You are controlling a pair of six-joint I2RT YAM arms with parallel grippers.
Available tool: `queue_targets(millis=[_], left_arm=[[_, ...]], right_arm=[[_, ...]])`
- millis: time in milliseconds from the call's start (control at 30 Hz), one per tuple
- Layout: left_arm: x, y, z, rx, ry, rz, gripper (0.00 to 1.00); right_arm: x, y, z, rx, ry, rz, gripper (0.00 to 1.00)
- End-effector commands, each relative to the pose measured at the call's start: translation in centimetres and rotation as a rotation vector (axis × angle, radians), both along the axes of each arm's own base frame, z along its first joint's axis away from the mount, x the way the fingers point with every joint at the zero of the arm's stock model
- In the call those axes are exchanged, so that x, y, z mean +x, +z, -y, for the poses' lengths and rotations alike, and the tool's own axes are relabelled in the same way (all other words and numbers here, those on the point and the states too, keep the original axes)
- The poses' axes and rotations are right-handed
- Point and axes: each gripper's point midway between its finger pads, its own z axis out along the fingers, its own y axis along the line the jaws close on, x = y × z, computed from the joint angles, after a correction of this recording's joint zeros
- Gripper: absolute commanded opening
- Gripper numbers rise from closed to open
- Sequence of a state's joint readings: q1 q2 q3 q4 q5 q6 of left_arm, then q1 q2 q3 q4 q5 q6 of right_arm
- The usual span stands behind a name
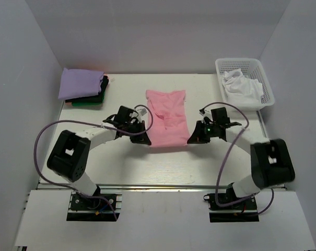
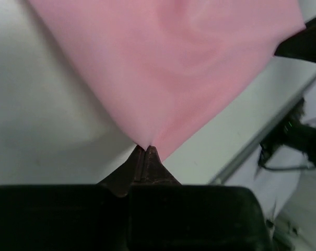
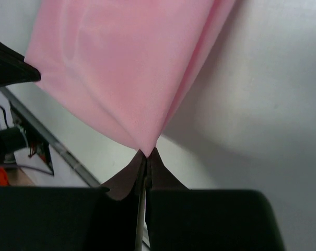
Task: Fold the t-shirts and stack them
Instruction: Fold the long partially folded tshirt into a neat square
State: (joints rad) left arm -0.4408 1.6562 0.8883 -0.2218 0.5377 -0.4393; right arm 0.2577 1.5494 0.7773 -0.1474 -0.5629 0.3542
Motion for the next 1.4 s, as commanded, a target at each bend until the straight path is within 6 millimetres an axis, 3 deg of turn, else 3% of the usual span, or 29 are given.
queue_targets(millis=[0,133,233,367,567,667,800,833,967,1167,1267,1367], left_arm=[[-5.3,3.3,0.4,-0.093,-0.164,-0.068,0.00],[-10.4,6.4,0.0,-0.168,-0.268,-0.190,0.00],[-11.9,9.6,0.1,-0.233,-0.320,-0.226,0.00],[-11.4,14.1,0.7,-0.289,-0.353,-0.146,0.00],[-11.1,16.3,1.1,-0.344,-0.358,-0.113,0.00],[-10.0,16.6,1.2,-0.336,-0.342,-0.104,0.00],[-8.3,16.3,1.2,-0.290,-0.293,-0.111,0.00],[-7.4,16.8,1.3,-0.272,-0.286,-0.079,0.00],[-4.4,15.4,1.4,-0.214,-0.173,-0.078,0.00],[-0.3,15.1,2.2,-0.282,-0.125,-0.036,0.00],[1.5,14.5,2.1,-0.290,-0.101,-0.026,0.00],[3.1,15.2,2.2,-0.333,-0.066,-0.005,0.00]], right_arm=[[-5.2,1.4,1.3,-0.024,0.050,-0.076,0.00],[-8.4,5.2,2.0,-0.018,0.083,-0.044,0.00],[-10.0,7.7,2.3,-0.015,0.127,-0.037,0.00],[-10.9,10.5,2.0,0.027,0.193,0.021,0.00],[-9.8,13.5,1.2,0.085,0.229,0.104,0.00],[-8.7,14.4,1.0,0.089,0.224,0.114,0.00],[-6.9,14.1,1.0,0.078,0.196,0.077,0.00],[-6.5,14.2,1.1,0.079,0.187,0.080,0.00],[-4.5,14.9,0.8,0.111,0.147,0.102,0.00],[-0.3,15.9,-0.1,0.184,0.131,0.193,0.00],[1.7,15.3,-0.3,0.181,0.113,0.194,0.00],[3.6,14.5,-0.3,0.169,0.087,0.188,0.00]])
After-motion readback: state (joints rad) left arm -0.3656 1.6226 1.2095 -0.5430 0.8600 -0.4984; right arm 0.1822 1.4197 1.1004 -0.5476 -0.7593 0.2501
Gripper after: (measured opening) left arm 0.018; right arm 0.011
